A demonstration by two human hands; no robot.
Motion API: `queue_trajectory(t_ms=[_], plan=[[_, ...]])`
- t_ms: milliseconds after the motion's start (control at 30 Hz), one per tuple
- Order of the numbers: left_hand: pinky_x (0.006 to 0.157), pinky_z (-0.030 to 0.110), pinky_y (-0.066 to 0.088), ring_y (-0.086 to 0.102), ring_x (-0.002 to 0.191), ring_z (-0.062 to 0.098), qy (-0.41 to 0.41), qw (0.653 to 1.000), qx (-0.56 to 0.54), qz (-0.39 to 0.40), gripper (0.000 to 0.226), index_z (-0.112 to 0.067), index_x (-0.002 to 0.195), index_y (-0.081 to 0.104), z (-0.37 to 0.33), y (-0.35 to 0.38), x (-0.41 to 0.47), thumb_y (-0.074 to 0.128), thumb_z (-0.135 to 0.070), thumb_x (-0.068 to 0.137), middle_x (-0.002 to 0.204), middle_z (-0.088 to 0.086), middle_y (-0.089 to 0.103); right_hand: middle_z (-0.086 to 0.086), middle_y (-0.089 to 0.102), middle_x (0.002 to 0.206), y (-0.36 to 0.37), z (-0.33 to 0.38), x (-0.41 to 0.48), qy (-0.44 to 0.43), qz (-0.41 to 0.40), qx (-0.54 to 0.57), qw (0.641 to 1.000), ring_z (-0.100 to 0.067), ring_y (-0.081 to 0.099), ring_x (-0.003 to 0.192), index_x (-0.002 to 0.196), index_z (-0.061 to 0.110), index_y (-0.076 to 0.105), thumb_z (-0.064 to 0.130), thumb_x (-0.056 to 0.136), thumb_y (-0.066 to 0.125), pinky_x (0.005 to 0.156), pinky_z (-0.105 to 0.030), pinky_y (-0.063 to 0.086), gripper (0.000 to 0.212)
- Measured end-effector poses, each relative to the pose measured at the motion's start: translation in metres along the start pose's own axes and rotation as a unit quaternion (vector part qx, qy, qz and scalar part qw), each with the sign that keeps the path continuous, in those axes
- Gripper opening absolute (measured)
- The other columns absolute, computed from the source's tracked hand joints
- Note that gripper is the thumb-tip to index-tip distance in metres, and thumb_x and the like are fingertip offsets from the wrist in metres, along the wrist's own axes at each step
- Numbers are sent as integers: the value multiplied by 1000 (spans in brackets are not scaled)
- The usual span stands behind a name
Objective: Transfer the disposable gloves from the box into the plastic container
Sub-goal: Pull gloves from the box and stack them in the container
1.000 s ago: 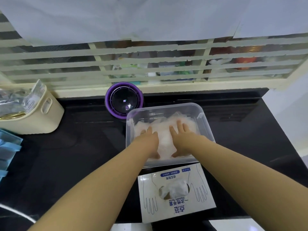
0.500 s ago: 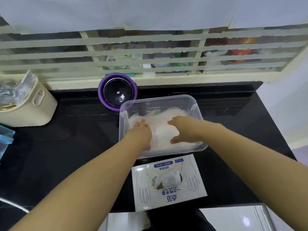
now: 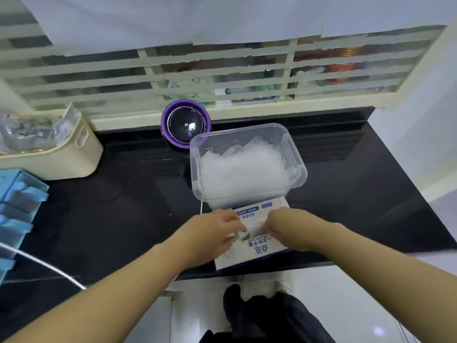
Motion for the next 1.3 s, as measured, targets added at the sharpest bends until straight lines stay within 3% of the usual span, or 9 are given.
queue_trajectory(t_ms=[67,200,333,500,600,800,1000,1200,1300], plan=[[110,34,33,34,136,20,-34,994,44,93,49,-36,144,36,5,31,-3,49,-37,97,153,-3,28,-4,54,111,9,2,10,11,-26,-26,999,-25,52,98,119,21,61,19,99,39,76,-36,49,30],[116,32,17,16,145,22,-51,988,91,116,57,-35,151,23,6,45,-7,44,-43,99,160,3,10,-2,63,99,1,10,15,40,-116,-35,992,-21,54,81,97,18,65,35,97,44,65,-30,40,27],[117,32,17,16,146,22,-51,985,98,130,57,-35,152,20,6,51,-7,41,-41,100,161,3,9,2,61,106,7,14,24,22,-107,-59,992,-21,59,90,114,30,62,19,96,45,66,-29,42,27],[118,33,18,17,146,23,-58,984,92,139,53,-30,151,24,4,52,-8,41,-38,101,161,3,8,-5,63,112,23,9,35,66,-17,-82,994,-26,60,100,115,15,59,16,95,49,74,-31,40,23],[116,32,18,17,146,23,-63,985,86,137,55,-31,152,19,3,48,-8,41,-37,101,161,1,7,-1,62,97,16,8,42,89,-9,-73,993,-23,57,83,107,15,63,19,94,51,68,-31,41,18],[118,32,15,14,147,21,-67,984,80,142,57,-34,153,15,3,50,-8,40,-38,102,162,1,6,1,60,83,13,8,42,88,-85,-81,989,-20,53,72,99,19,67,21,93,48,63,-28,39,20],[118,30,13,12,147,19,-70,984,71,148,56,-35,152,17,6,52,-8,40,-41,101,162,-3,5,0,61,82,1,0,18,34,-163,53,985,-19,51,69,83,16,55,25,96,41,61,-30,41,21],[119,31,14,15,146,21,-73,984,60,150,59,-37,152,13,7,52,-7,42,-39,101,162,-2,6,5,57,83,-10,-10,-6,32,-289,194,937,-22,57,74,87,21,49,26,99,40,69,-36,50,17],[119,32,14,15,146,21,-70,983,62,155,59,-36,152,12,7,52,-7,41,-39,101,162,-1,6,11,54,106,-13,-10,-7,52,-289,195,936,-13,56,91,108,28,56,39,95,49,78,-31,49,19]])
Point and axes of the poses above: each hand's wrist, its own x-axis towards the middle knuckle, its own y-axis out of the palm, z = x × y, the point moved 7 cm from there along x, towards the middle knuckle
